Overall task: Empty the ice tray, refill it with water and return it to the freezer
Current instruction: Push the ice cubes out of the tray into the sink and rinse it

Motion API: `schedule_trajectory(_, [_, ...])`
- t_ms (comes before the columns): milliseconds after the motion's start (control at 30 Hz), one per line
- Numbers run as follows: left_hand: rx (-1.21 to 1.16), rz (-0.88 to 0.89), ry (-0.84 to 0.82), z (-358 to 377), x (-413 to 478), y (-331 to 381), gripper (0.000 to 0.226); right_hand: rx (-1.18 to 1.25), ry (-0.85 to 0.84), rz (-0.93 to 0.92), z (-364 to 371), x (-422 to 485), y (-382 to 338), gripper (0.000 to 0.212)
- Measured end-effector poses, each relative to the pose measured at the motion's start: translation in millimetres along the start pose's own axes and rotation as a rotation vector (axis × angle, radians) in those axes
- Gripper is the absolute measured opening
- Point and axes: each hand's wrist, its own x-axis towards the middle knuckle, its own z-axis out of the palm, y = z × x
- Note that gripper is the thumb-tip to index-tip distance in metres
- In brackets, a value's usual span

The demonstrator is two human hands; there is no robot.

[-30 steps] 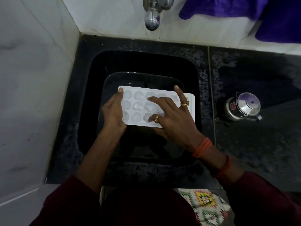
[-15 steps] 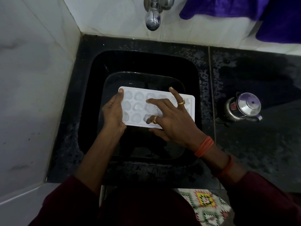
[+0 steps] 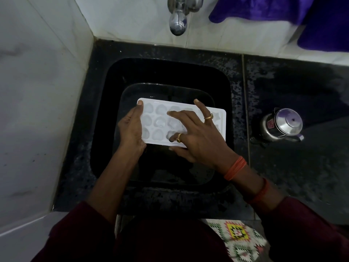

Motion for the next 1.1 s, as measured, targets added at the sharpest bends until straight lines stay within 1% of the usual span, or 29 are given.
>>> schedule_trajectory(167, [0.001,-0.013,0.008,-2,2,-2,0.025,0.006,-0.001,0.016,0,2,-3,0.031])
schedule_trajectory(333, [0.002,0.006,0.009,-2,1,0,0.024,-0.028,-0.055,0.018,4,2,-7,0.031])
schedule_trajectory(467, [0.004,0.004,0.011,-3,2,0,0.023,0.001,0.026,0.008,3,3,-7,0.026])
schedule_trajectory(533, [0.005,-0.002,0.011,-3,2,2,0.024,0.004,0.037,0.007,2,4,-6,0.025])
schedule_trajectory(667, [0.011,0.005,0.010,-2,2,3,0.023,-0.039,-0.034,0.024,5,5,-8,0.028])
schedule_trajectory(733, [0.004,0.002,0.009,-2,3,3,0.024,-0.032,-0.026,0.026,5,5,-8,0.027])
schedule_trajectory(800, [0.005,0.003,0.010,-3,3,2,0.024,-0.008,0.017,0.037,3,5,-8,0.026])
schedule_trajectory(900, [-0.008,0.013,0.002,-4,2,2,0.025,-0.023,0.056,0.071,2,6,-8,0.029])
schedule_trajectory(1100, [-0.010,0.022,0.013,-4,3,2,0.025,-0.079,-0.021,0.062,2,7,-12,0.033])
